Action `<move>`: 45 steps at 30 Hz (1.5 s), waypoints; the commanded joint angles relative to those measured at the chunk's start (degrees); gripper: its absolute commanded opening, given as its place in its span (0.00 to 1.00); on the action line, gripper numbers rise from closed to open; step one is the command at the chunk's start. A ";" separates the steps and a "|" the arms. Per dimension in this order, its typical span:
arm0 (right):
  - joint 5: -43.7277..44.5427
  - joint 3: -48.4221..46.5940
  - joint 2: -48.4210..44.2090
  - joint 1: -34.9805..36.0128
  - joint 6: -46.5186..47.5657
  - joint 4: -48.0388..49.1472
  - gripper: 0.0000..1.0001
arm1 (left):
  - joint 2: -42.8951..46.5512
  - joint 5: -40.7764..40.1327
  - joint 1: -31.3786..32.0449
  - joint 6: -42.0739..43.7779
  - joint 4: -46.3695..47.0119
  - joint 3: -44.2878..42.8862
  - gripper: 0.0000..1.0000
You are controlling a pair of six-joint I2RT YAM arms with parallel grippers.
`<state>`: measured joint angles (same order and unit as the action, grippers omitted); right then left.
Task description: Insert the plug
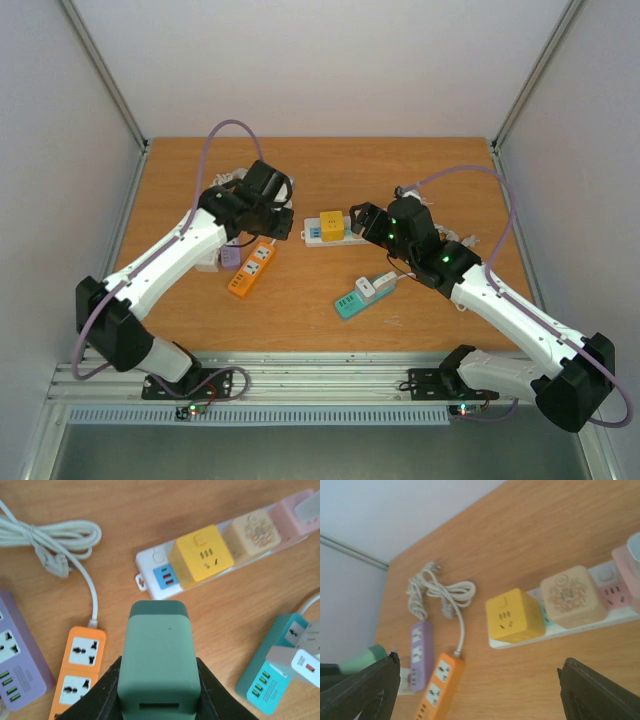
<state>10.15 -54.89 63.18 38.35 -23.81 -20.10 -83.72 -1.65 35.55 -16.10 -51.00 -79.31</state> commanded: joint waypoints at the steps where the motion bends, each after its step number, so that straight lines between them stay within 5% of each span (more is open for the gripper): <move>1: -4.29 1.99 0.68 -1.96 3.44 -1.91 0.87 | -3.76 2.60 -2.03 3.64 -8.25 -6.29 0.00; 7: -3.60 3.05 -1.98 -4.00 6.05 -6.32 0.88 | -5.61 1.83 -3.70 7.93 -9.15 -7.59 0.00; 15: -2.17 5.96 -7.29 -4.60 8.93 -11.07 0.89 | -6.46 -11.40 -4.42 19.92 -7.88 -0.57 0.00; 31: -5.58 9.12 -8.22 -4.69 9.71 -12.60 0.90 | -20.26 3.97 -11.20 24.63 -19.98 -5.40 0.00; 45: -3.42 8.99 -7.83 -4.75 10.43 -13.35 0.90 | -27.40 4.39 -11.19 22.94 -22.27 -10.73 0.00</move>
<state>5.50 -45.52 55.22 34.00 -14.33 -33.08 -110.00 2.37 24.71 7.49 -71.68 -88.29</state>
